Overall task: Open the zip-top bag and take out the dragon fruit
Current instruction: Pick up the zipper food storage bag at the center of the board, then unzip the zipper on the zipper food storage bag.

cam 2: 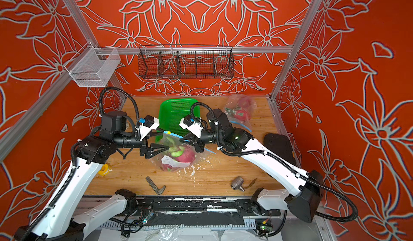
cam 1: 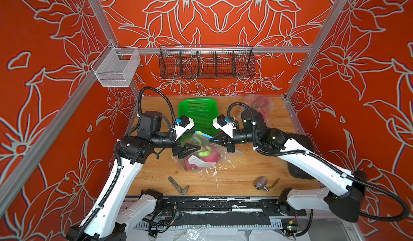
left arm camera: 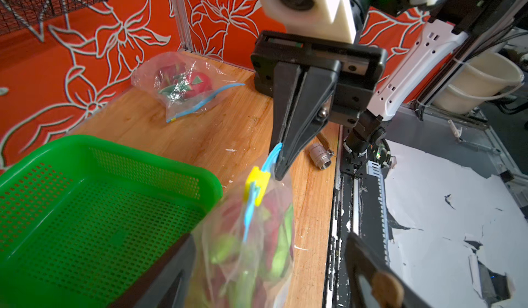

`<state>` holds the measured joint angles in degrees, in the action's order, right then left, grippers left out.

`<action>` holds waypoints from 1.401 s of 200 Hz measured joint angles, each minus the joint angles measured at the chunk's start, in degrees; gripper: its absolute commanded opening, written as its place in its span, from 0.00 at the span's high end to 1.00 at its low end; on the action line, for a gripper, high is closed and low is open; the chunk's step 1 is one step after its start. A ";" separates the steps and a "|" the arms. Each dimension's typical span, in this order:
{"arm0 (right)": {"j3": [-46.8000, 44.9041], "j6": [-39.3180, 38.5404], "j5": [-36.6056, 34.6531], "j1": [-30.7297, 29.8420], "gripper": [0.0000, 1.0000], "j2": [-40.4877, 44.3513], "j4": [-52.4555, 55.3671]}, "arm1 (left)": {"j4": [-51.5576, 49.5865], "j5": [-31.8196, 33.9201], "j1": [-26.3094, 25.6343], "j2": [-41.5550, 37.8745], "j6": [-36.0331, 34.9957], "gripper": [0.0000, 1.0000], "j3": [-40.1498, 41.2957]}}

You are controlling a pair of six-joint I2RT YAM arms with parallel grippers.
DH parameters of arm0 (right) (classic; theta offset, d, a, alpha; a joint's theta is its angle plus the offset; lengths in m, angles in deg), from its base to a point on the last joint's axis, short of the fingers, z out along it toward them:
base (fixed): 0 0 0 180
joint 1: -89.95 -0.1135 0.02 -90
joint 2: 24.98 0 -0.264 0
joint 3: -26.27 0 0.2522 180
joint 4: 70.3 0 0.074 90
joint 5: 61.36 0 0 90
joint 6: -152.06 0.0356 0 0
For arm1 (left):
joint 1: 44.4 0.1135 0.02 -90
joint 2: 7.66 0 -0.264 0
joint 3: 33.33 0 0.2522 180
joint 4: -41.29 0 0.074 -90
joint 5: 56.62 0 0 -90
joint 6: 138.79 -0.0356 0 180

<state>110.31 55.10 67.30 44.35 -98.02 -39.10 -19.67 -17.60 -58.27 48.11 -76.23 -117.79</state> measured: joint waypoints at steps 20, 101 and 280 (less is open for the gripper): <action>0.00 -0.24 0.61 0.00 1.00 0.00 0.17 | 0.63 -0.07 0.00 1.62 0.72 0.69 -0.68; 2.21 -1.07 1.77 0.00 0.52 -0.42 1.14 | 3.34 0.31 0.00 5.35 1.95 1.00 -1.05; 13.55 2.71 13.05 0.15 1.00 -11.91 -2.80 | 3.23 0.66 0.00 4.33 0.72 1.00 0.04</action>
<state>123.86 57.81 80.35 44.50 -109.93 -41.90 -16.44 -16.94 -58.27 52.43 -75.51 -117.74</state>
